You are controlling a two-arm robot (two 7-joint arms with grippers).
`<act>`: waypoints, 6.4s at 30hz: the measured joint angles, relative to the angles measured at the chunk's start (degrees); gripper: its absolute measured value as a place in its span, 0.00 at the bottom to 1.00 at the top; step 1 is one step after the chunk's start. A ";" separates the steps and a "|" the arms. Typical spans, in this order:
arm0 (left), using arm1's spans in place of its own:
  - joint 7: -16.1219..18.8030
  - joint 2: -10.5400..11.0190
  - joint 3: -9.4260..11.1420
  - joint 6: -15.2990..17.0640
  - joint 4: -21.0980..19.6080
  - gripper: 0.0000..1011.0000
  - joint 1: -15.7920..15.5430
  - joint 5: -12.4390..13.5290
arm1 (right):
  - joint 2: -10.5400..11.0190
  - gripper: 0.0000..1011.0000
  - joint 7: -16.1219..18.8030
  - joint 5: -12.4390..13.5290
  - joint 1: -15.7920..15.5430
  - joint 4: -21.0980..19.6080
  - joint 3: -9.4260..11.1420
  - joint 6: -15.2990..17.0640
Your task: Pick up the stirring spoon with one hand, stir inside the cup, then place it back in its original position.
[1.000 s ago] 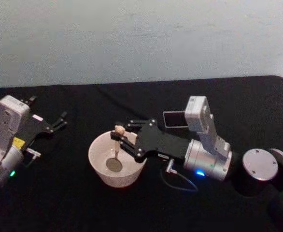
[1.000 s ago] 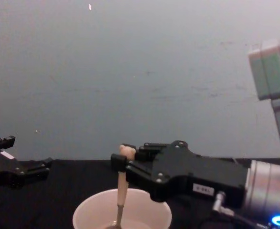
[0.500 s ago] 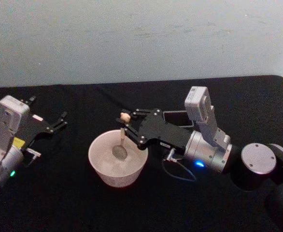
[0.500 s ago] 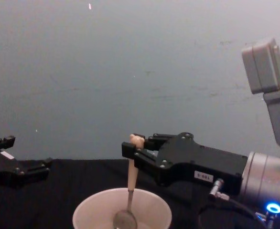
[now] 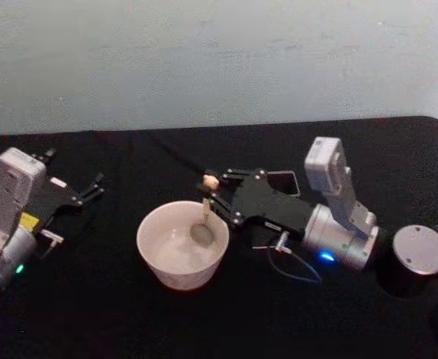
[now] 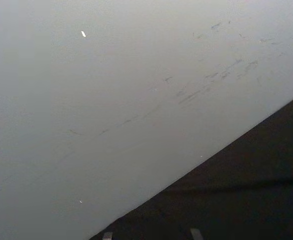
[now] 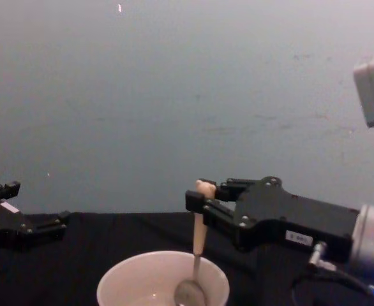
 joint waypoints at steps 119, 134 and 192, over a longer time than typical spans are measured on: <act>0.00 0.00 0.00 0.00 0.00 0.99 0.00 0.00 | -2.46 0.21 -2.00 -0.36 0.08 0.90 0.53 1.47; 0.00 0.00 0.00 0.00 0.00 0.99 0.00 0.00 | 1.33 0.21 1.13 1.26 -4.44 -5.38 -0.60 2.45; 0.00 0.00 0.00 0.00 0.00 0.99 0.00 0.00 | -1.84 0.21 -2.11 2.88 -0.39 -4.98 2.23 3.53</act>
